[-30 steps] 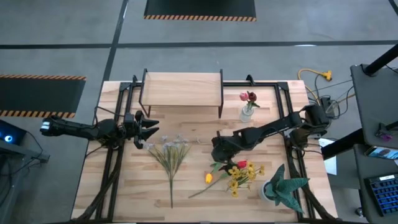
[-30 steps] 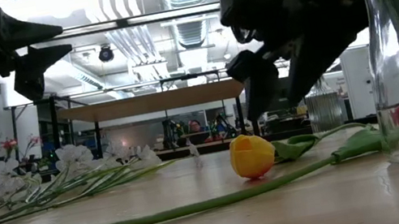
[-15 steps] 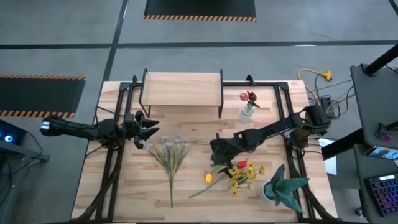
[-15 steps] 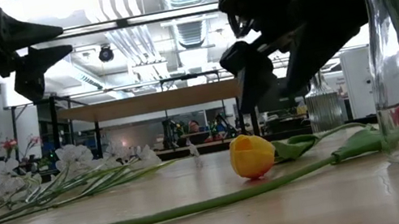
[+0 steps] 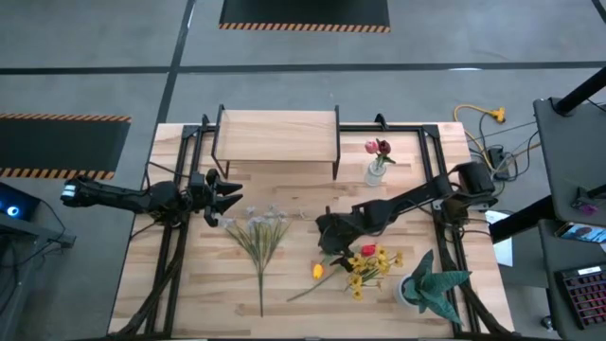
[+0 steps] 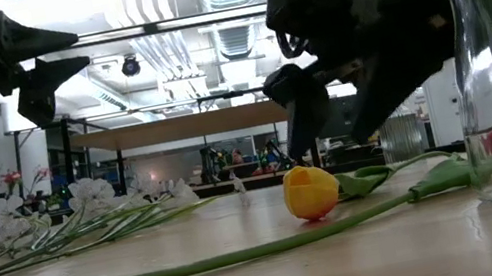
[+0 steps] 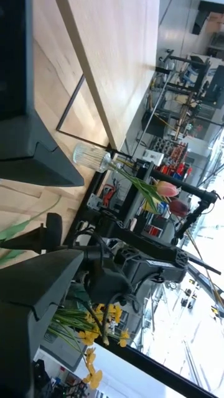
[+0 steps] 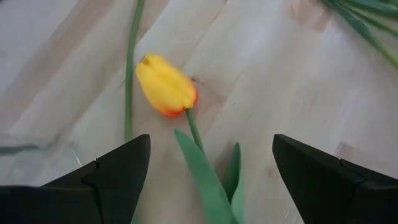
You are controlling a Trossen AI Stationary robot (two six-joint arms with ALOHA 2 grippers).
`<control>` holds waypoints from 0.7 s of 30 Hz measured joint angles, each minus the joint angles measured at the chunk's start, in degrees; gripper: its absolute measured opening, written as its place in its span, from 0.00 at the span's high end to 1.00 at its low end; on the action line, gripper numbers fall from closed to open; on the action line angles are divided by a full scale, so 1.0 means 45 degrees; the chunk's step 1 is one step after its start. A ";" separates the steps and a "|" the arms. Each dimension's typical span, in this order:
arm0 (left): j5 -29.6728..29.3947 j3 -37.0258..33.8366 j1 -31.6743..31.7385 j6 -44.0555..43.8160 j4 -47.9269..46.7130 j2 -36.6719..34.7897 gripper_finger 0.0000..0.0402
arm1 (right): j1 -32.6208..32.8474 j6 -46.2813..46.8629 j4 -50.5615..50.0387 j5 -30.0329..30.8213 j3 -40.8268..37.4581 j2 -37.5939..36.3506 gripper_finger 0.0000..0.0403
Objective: Pick and place flowers into a vace then onto a shelf
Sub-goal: Put the yellow tulip into the top transparent vase
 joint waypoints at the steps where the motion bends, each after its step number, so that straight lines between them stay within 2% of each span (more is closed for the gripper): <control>1: 0.0000 0.0000 0.0004 0.0000 0.0001 0.0000 0.60 | 0.0034 -0.0252 0.0000 0.0001 0.0000 0.0123 0.19; 8: 0.0000 0.0000 0.0004 0.0000 0.0001 0.0005 0.60 | 0.0106 -0.0911 -0.0101 0.0277 0.0000 0.0868 0.19; 12: 0.0000 0.0000 0.0000 0.0000 0.0001 0.0010 0.60 | 0.0200 -0.0676 -0.0366 0.1233 0.0022 0.1005 0.22; 16: 0.0000 0.0000 0.0000 0.0000 0.0001 0.0010 0.60 | 0.0203 -0.0640 -0.0649 0.1293 0.0029 0.0990 0.34; 21: 0.0000 0.0000 0.0000 0.0000 0.0001 0.0010 0.60 | 0.0208 -0.0566 -0.0947 0.1292 0.0034 0.0985 0.55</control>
